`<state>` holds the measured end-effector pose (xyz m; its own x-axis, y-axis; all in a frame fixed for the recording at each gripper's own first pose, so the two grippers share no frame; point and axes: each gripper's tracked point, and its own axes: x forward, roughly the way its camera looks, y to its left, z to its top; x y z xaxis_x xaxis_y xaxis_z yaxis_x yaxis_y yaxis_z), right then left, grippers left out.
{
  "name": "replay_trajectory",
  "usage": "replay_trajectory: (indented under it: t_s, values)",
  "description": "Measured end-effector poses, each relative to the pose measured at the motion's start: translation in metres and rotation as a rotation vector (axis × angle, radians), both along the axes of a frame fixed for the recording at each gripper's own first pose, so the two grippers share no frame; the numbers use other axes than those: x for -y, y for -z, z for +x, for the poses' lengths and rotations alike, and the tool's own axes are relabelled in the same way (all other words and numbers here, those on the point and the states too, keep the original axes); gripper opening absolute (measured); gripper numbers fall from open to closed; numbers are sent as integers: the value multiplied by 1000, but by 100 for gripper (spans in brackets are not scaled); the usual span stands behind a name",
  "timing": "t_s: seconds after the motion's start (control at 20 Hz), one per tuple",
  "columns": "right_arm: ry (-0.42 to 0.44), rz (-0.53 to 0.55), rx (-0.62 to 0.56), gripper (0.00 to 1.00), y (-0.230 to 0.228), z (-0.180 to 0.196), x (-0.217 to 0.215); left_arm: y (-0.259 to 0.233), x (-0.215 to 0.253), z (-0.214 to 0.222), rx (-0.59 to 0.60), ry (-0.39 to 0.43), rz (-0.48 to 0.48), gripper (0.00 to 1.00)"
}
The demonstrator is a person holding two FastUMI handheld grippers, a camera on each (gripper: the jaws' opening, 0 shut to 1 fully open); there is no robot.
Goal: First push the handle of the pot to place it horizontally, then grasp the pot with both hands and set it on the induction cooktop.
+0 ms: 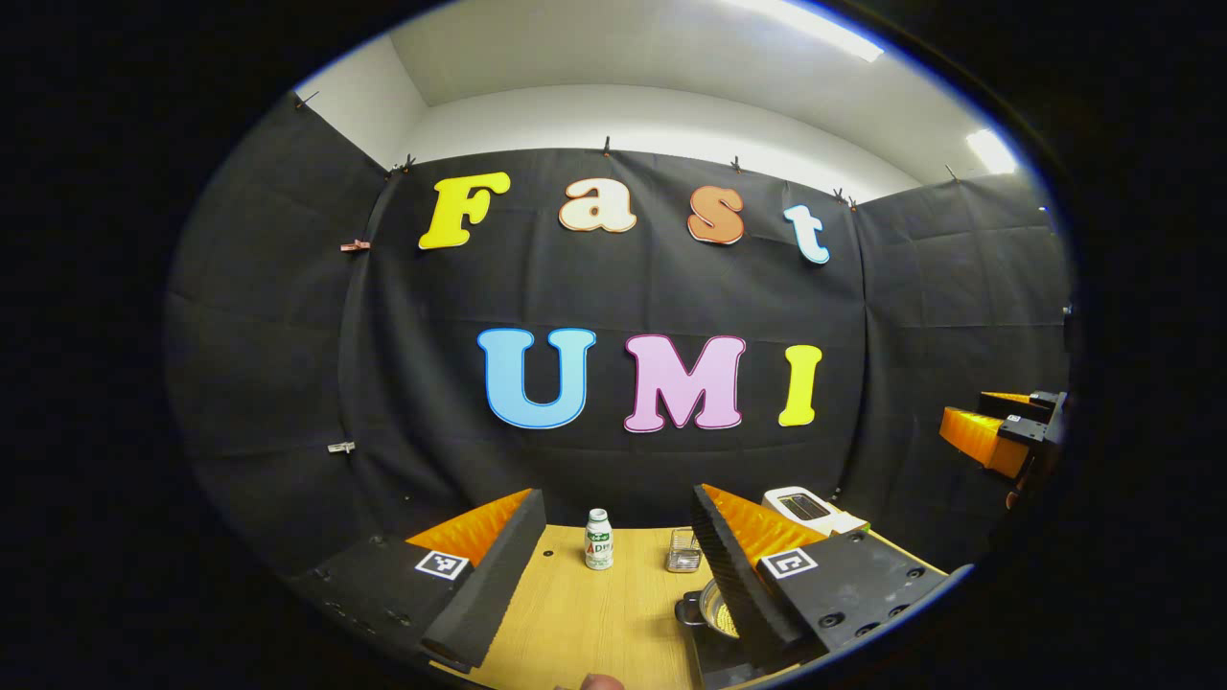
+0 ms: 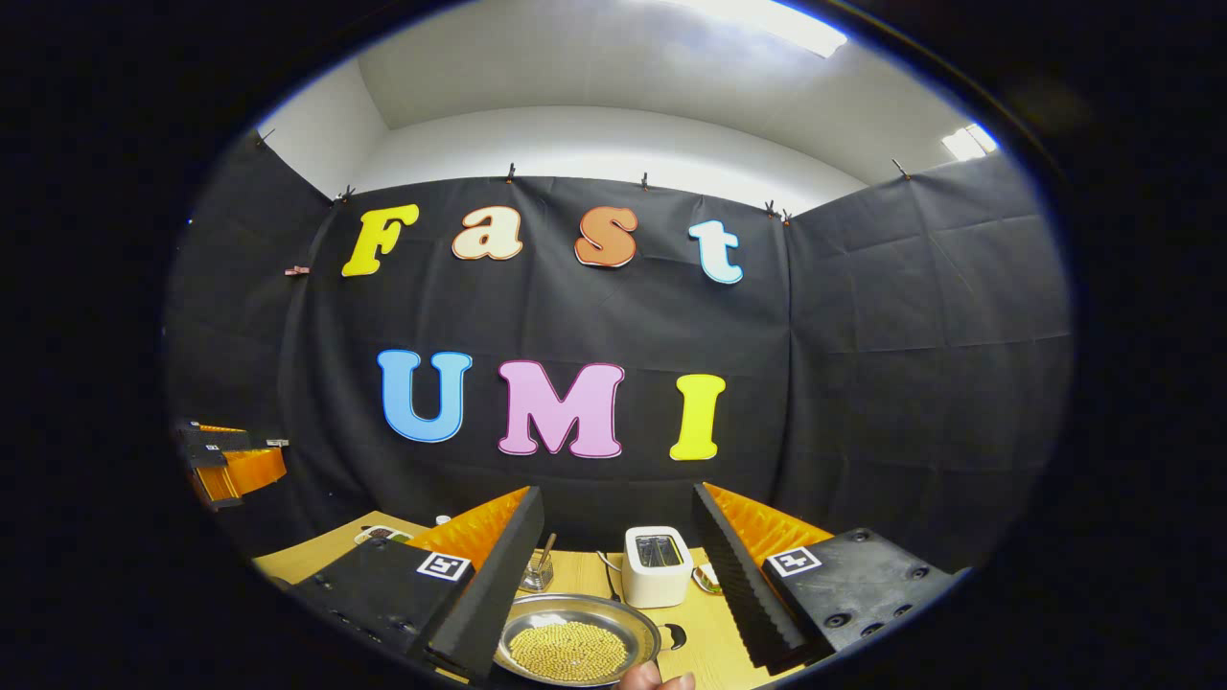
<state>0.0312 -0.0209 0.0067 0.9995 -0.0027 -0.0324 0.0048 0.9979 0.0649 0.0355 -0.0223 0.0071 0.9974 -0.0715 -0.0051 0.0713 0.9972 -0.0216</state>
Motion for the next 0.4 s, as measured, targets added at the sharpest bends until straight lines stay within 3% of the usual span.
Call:
replay_trajectory:
  t_s: [0.05, 0.1, 0.4]
  values:
    - [-1, -2, -4, 96, 2, 0, -1, 1, 0, 0, -3, 0, -1, 95]
    - [-2, -3, -6, 92, 2, 0, -2, 0, 0, 0, -4, -1, -1, 95]
    - [2, 7, -8, 96, 1, -1, 2, 1, 2, 1, -8, -3, 5, 95]
